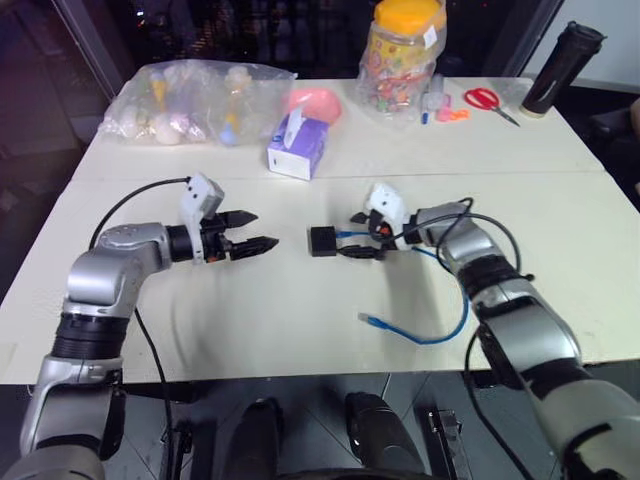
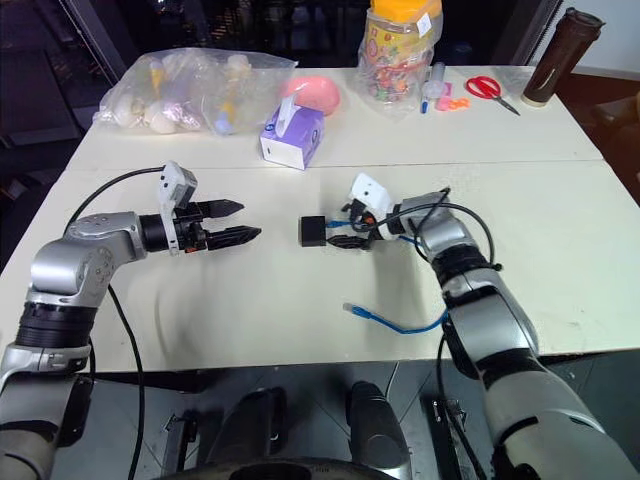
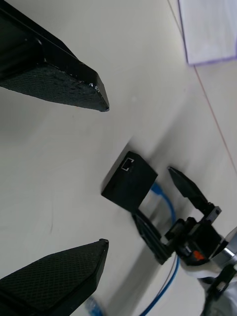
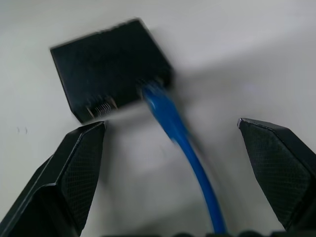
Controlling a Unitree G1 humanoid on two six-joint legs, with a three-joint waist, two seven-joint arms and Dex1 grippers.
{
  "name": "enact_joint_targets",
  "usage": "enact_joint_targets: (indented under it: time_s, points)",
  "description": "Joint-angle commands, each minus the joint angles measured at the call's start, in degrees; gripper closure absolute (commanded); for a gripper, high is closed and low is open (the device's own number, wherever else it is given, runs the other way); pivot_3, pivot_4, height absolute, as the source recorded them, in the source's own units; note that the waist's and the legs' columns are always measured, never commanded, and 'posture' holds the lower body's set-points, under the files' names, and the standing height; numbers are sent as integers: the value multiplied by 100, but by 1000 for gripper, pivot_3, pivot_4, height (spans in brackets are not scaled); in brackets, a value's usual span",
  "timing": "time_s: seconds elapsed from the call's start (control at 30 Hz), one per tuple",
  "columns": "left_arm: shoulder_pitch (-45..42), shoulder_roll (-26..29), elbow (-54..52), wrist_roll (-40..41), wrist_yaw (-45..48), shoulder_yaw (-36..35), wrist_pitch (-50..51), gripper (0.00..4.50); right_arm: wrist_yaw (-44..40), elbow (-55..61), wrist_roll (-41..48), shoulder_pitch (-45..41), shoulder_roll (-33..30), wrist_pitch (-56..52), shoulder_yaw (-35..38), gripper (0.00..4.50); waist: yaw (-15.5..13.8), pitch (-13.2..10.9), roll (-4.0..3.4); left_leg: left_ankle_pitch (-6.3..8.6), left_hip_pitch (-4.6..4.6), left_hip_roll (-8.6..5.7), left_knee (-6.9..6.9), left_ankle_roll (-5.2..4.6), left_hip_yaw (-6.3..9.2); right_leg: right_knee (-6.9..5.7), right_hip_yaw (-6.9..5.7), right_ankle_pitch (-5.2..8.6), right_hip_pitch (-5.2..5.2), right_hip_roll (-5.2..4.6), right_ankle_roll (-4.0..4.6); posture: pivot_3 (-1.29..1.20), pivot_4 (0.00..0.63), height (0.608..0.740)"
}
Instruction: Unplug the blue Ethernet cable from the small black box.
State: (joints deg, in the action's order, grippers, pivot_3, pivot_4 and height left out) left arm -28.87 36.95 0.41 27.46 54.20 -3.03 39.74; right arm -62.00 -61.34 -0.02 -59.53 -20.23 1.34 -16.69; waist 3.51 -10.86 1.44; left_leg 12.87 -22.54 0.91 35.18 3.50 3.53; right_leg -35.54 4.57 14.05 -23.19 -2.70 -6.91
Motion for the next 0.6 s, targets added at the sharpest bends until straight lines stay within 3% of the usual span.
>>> enact_joint_targets:
  time_s: [0.03,0.1,0.3,0.43,0.53,0.6]
  points:
    - [207,30,-370,125,-197,-268,47,135,-76,-557,-317,-253,150,432,-49,536,25,0,0,0,1,0,0,0,1,-1,-1,0,2,0,0,0,150,739]
    - [292,27,-435,141,-268,-302,55,135,-134,-756,-477,-332,192,602,-66,1243,47,1,0,0,8,0,0,0,1,-7,0,0,6,0,0,0,150,739]
    - [211,-11,-245,78,-316,-225,-93,135,-275,-897,-782,-346,109,882,-56,4427,45,1,1,-7,23,-2,10,12,4,-43,0,1,9,2,2,0,150,739]
    - [-160,-123,300,-91,-160,-12,-405,135,97,-728,-992,-290,-102,1311,-48,4475,26,1,2,-11,24,-4,14,18,7,-44,-1,1,13,3,2,0,150,739]
    - [-951,-445,1391,-5,197,35,-496,135,2124,251,-1579,-139,-572,3190,92,4475,-69,0,2,-12,20,-9,15,20,8,-42,-2,1,13,-1,1,0,150,739]
    - [-1391,-607,1887,242,562,-29,-255,135,2128,909,-1307,127,-647,3400,325,4475,-82,-1,3,-14,4,-11,17,24,6,-40,1,1,-5,-1,1,0,150,739]
